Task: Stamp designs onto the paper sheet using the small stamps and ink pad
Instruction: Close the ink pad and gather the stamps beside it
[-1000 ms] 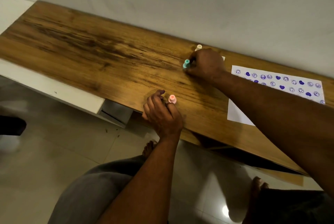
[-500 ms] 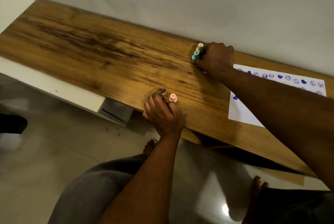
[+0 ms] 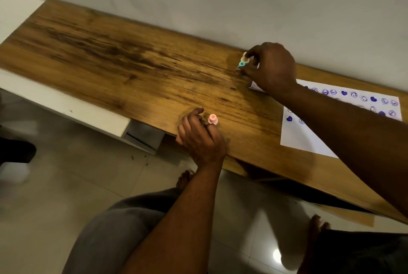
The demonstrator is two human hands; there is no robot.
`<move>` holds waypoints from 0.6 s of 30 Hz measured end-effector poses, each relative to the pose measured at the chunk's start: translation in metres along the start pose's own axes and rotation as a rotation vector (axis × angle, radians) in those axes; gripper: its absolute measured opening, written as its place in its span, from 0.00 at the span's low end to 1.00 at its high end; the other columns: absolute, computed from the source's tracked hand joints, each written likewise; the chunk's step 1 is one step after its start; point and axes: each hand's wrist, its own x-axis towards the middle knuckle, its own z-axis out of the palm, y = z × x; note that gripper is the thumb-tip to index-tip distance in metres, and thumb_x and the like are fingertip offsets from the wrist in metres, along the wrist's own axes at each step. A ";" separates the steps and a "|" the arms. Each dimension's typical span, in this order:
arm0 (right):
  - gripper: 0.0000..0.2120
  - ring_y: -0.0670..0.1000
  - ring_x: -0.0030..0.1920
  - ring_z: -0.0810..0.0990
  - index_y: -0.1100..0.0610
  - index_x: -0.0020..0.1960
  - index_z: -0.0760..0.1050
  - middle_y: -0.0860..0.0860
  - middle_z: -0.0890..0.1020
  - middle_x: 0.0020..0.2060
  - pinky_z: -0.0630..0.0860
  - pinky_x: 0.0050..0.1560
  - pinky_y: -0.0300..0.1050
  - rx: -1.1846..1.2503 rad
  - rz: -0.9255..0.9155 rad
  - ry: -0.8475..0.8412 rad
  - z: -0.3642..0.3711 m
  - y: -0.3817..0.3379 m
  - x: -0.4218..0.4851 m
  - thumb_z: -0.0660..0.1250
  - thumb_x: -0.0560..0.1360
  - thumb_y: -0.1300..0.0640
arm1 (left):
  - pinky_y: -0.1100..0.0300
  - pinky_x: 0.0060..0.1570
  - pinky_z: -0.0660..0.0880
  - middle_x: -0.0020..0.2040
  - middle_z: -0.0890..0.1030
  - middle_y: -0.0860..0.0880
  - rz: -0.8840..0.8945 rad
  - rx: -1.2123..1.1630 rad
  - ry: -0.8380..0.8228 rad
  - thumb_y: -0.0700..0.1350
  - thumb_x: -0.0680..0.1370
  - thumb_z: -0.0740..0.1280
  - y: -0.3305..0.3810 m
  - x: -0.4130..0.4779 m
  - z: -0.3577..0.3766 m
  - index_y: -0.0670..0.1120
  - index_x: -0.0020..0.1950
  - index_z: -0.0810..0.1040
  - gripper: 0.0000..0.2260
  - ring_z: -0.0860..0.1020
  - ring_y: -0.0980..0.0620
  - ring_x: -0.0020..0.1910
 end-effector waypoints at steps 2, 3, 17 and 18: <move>0.21 0.48 0.51 0.79 0.48 0.61 0.82 0.45 0.83 0.49 0.73 0.46 0.45 0.108 -0.210 -0.054 -0.016 -0.010 -0.022 0.74 0.73 0.39 | 0.50 0.58 0.66 0.56 0.79 0.53 -0.001 -0.001 0.001 0.52 0.76 0.59 0.001 0.001 -0.001 0.51 0.62 0.78 0.17 0.74 0.51 0.57; 0.22 0.47 0.52 0.78 0.48 0.63 0.81 0.46 0.83 0.51 0.75 0.48 0.46 0.147 -0.300 -0.159 -0.021 -0.015 -0.035 0.74 0.73 0.39 | 0.51 0.58 0.66 0.56 0.79 0.53 0.000 -0.004 0.002 0.52 0.76 0.59 0.002 0.001 -0.001 0.51 0.62 0.79 0.17 0.74 0.51 0.57; 0.17 0.47 0.50 0.80 0.49 0.62 0.80 0.47 0.84 0.52 0.78 0.44 0.43 0.124 -0.338 -0.326 0.032 -0.046 -0.064 0.70 0.77 0.42 | 0.51 0.58 0.66 0.57 0.81 0.50 0.010 -0.085 0.052 0.52 0.79 0.55 0.001 0.000 0.001 0.47 0.59 0.80 0.18 0.76 0.48 0.58; 0.18 0.48 0.49 0.81 0.50 0.62 0.81 0.47 0.84 0.51 0.77 0.43 0.42 0.111 -0.271 -0.280 0.032 -0.044 -0.057 0.70 0.77 0.41 | 0.52 0.58 0.65 0.57 0.80 0.50 0.013 -0.083 0.051 0.52 0.79 0.56 0.001 0.000 0.001 0.47 0.59 0.80 0.18 0.76 0.49 0.59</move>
